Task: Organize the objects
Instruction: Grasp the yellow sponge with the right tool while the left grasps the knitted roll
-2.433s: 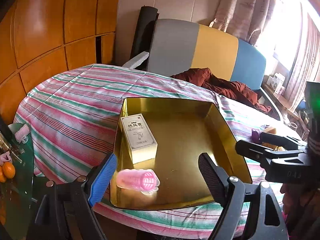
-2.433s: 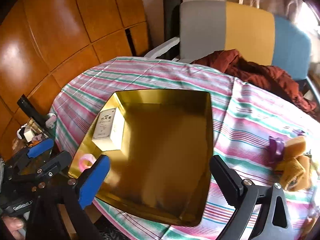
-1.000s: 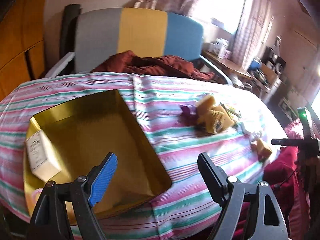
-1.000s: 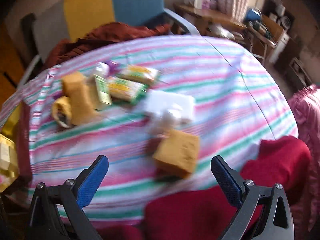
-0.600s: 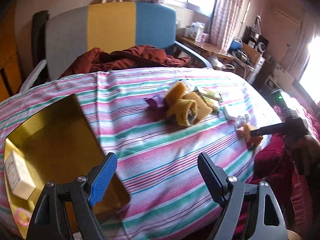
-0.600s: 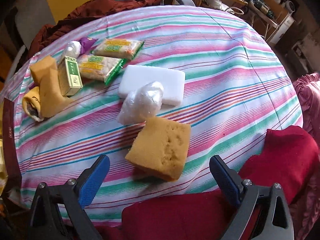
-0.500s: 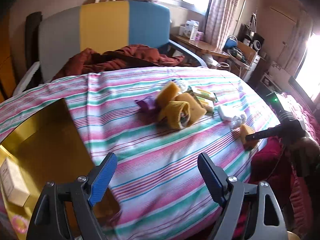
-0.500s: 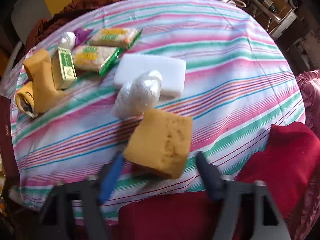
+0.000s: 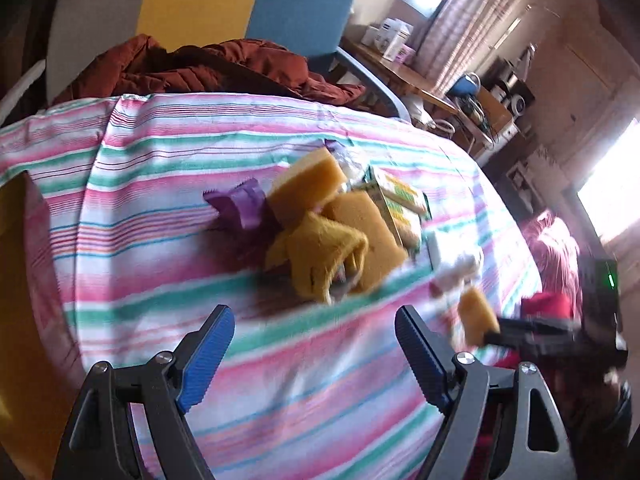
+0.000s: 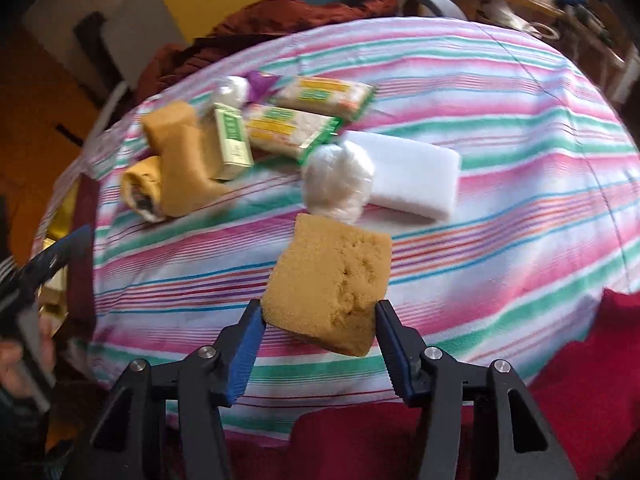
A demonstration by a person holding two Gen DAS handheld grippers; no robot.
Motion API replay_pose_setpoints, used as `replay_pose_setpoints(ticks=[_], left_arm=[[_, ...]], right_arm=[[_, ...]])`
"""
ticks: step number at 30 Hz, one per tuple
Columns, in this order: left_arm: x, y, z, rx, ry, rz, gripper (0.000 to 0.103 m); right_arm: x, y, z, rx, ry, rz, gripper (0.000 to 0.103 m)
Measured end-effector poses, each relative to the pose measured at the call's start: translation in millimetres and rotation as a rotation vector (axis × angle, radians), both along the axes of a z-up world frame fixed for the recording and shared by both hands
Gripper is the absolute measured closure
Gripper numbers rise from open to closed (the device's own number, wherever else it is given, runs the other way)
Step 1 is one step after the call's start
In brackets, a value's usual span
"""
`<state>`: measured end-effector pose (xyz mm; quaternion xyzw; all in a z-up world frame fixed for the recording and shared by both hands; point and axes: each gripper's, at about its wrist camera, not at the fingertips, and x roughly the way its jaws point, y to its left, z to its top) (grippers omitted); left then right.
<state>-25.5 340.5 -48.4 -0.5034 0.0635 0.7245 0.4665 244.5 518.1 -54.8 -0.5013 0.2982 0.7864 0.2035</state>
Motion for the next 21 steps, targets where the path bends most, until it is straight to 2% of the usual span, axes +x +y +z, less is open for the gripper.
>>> replay_pose_setpoints(ticks=[2,8,16,17,18,20,21], left_arm=[[-5.4,8.8,-2.0,-0.008,0.001,0.011,0.02],[-20.6,34.0,-8.5,0.037,-0.024,0.027,0.019],[-30.2,54.7,-30.6,0.017,-0.057,0.018,0.02],[-31.8,53.8,-35.5,0.017,-0.071,0.023,0.021],[-33.6,51.6,-41.0,0.023,-0.094,0.025,0.03],[-35.9,43.3,-49.7,0.047,-0.15,0.037,0.033],[-35.5,39.0,-50.9,0.062,-0.16,0.039,0.039]], right_arm=[[-1.2,-1.2,1.2,-0.011,0.019,0.024,0.046],[-2.8,5.7,-5.2,-0.031,0.04,0.034,0.046],[-7.6,2.7,-6.7,-0.004,0.005,0.04,0.046],[-7.8,2.8,-6.9,-0.001,-0.002,0.041,0.046],[-7.6,3.2,-7.1,0.001,-0.009,0.04,0.046],[-6.6,3.7,-7.4,0.001,-0.013,0.037,0.045],[-6.2,4.0,-7.3,0.0,-0.013,0.034,0.045]])
